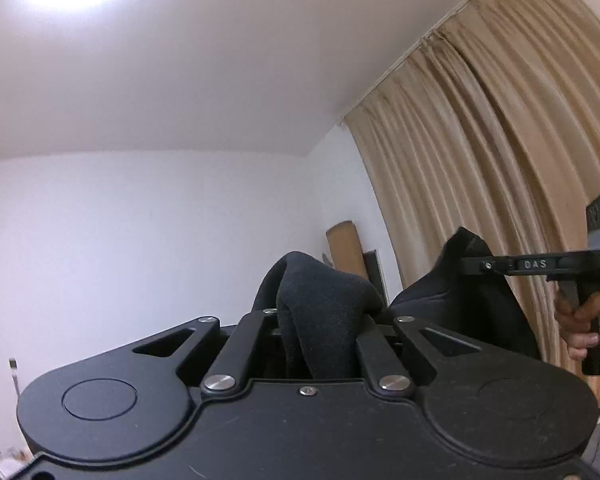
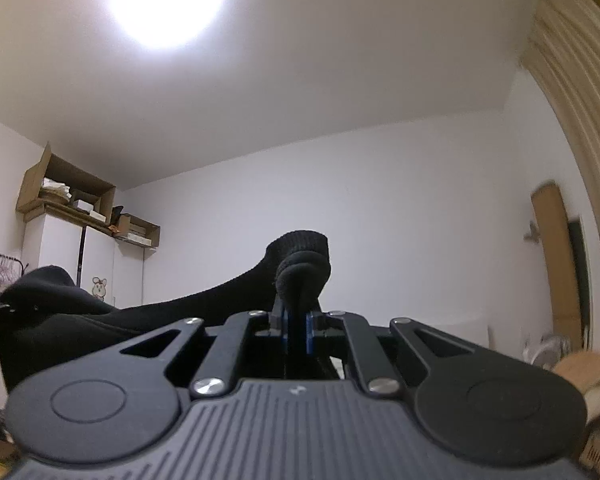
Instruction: Fold clothes
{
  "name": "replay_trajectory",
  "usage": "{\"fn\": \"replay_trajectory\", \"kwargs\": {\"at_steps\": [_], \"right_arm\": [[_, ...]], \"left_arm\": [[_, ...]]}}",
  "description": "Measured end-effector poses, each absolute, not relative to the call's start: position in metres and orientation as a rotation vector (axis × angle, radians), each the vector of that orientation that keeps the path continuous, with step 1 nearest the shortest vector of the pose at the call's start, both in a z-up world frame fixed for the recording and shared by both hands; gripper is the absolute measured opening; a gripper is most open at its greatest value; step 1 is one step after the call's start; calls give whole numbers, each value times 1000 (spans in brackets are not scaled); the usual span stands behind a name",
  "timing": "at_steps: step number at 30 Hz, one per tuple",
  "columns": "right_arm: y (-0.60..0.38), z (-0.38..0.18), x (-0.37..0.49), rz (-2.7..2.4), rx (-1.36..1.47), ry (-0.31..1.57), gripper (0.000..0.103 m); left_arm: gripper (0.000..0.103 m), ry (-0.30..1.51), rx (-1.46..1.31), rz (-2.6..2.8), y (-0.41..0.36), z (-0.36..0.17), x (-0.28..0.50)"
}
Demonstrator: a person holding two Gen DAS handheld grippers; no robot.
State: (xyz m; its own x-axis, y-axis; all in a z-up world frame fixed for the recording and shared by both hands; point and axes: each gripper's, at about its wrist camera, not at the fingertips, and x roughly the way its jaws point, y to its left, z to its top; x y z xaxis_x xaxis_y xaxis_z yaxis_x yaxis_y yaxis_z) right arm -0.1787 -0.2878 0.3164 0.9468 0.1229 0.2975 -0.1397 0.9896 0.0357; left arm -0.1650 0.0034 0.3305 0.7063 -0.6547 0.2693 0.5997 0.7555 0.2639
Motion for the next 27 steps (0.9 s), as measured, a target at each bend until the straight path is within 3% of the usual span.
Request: {"fn": "replay_trajectory", "kwargs": {"at_steps": [6,13,21,23,24,25,27], "right_arm": [[-272,301,-147,104,31,-241,7],[-257,255,-49,41,-28,-90,7],[-249,126,95,14,16,192,8],[-249,79,119,16,32,274,8],[-249,59,128,15,41,314,9],[-249,39,137,12,50,356,11],[-251,4,146,-12,53,455,18]], "left_arm": [[3,-293,149,-680,-9,314,-133],[4,-123,95,-627,-23,264,-30],[6,242,105,-520,-57,126,101],[17,372,117,-463,-67,84,129],[34,431,124,-434,-70,64,140],[45,479,134,-404,-71,47,145],[55,491,130,-388,-55,23,137]]}}
